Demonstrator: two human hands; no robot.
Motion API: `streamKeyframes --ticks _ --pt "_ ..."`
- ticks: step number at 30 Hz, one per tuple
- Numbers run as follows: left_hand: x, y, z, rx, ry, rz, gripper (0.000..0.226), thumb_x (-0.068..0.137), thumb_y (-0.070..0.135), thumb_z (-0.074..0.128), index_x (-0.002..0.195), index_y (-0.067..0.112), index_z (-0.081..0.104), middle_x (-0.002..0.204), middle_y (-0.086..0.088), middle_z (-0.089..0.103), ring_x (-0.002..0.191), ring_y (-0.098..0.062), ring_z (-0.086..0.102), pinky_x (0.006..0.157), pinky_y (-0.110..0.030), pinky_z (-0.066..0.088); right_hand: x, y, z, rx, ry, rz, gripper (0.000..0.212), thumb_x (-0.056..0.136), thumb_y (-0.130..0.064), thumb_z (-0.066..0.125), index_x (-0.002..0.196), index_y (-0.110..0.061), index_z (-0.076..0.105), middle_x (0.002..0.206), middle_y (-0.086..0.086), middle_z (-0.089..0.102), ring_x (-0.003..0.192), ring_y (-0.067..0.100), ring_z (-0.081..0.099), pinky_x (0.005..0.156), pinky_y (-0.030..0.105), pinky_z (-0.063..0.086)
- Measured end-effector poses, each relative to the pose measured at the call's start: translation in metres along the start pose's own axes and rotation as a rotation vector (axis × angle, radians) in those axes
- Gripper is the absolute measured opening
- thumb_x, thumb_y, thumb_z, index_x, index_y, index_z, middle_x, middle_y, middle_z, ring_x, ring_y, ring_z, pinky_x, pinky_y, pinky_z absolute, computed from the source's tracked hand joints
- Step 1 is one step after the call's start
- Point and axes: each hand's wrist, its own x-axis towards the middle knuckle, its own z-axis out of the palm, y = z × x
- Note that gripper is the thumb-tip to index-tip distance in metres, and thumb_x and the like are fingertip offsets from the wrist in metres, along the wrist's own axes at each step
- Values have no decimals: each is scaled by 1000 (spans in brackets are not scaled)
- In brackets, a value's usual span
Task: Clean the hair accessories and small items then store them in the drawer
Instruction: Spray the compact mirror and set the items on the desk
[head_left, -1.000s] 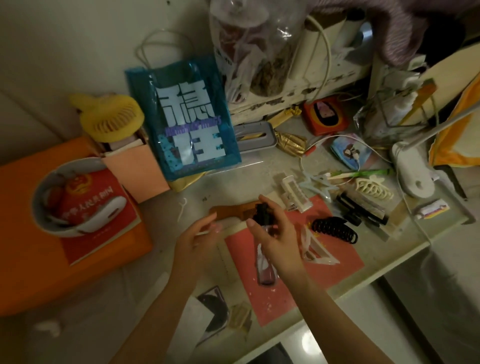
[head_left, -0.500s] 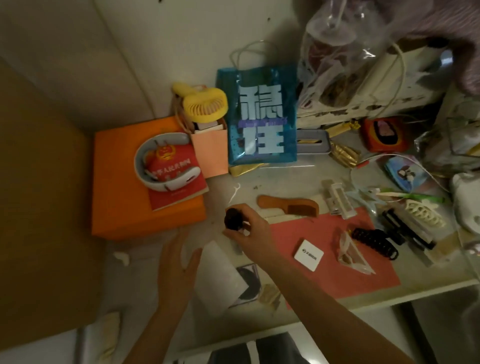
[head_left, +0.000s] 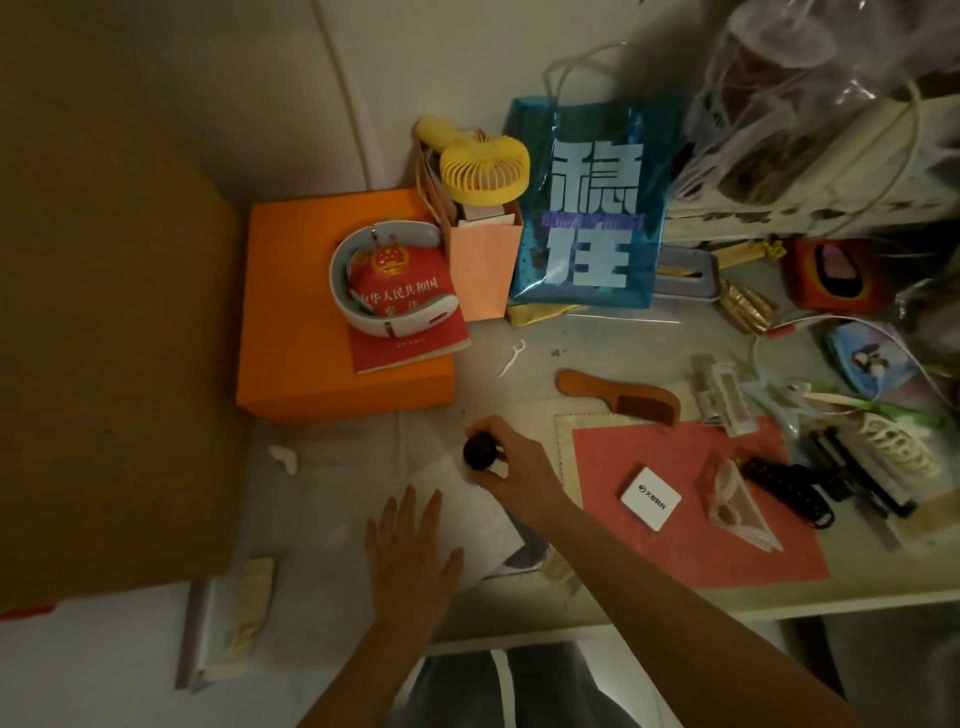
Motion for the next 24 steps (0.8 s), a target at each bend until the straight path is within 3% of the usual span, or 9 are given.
streamKeyframes --ticks 3,5,8,13,16,17,19,22,24 --pt "-5 -1 9 33 -29 31 70 92 62 3 130 18 41 122 -18 63 112 -39 57 103 -48 22 -5 1 2 14 -8 23 42 79 -11 75 115 -13 55 112 -1 62 103 10 55 92 16 43" --pt "-7 0 12 26 -36 44 70 93 62 2 130 17 42 121 -17 64 107 -38 62 100 -50 35 -6 0 1 34 -9 59 53 76 -17 79 123 -17 53 117 -6 59 109 7 52 91 6 37" --pt "-11 5 15 21 -91 79 69 93 60 1 128 17 44 120 -16 65 104 -36 65 84 -55 49 -9 -4 -2 26 -29 75 69 75 -21 80 135 -19 46 134 -4 52 118 7 46 96 15 35" --pt "-21 18 14 85 -99 186 59 93 57 16 128 19 45 124 -13 63 109 -33 63 87 -52 49 -30 7 -23 -47 74 150 71 81 -24 75 142 -19 39 143 -1 46 126 11 43 101 22 33" --pt "-24 37 13 144 -135 263 62 93 52 33 148 25 21 156 -9 22 143 -29 24 115 -46 19 -52 29 -43 -248 98 220 71 83 -27 73 143 -19 38 145 3 45 132 21 41 106 28 31" --pt "-23 43 16 176 -138 277 64 95 52 34 150 28 10 160 -3 5 147 -24 5 118 -42 5 -60 36 -49 -330 97 242 71 83 -29 72 144 -20 37 145 3 45 133 22 40 107 30 31" --pt "-21 55 21 208 -131 289 67 96 51 37 150 31 4 160 1 -3 147 -21 -5 118 -40 -3 -75 50 -59 -516 96 286 72 84 -32 70 145 -19 34 144 4 44 132 25 39 108 35 33" --pt "-15 71 30 216 -90 357 72 89 49 54 149 29 19 158 -4 15 146 -25 13 117 -43 7 -90 70 -73 -710 95 405 73 87 -38 64 148 -18 28 153 5 31 140 26 28 114 39 25" --pt "-8 78 36 210 -79 405 84 65 49 79 138 25 44 145 -9 44 132 -30 43 106 -47 32 -97 80 -80 -737 86 470 73 91 -39 60 150 -20 21 158 4 20 145 25 17 116 40 18"
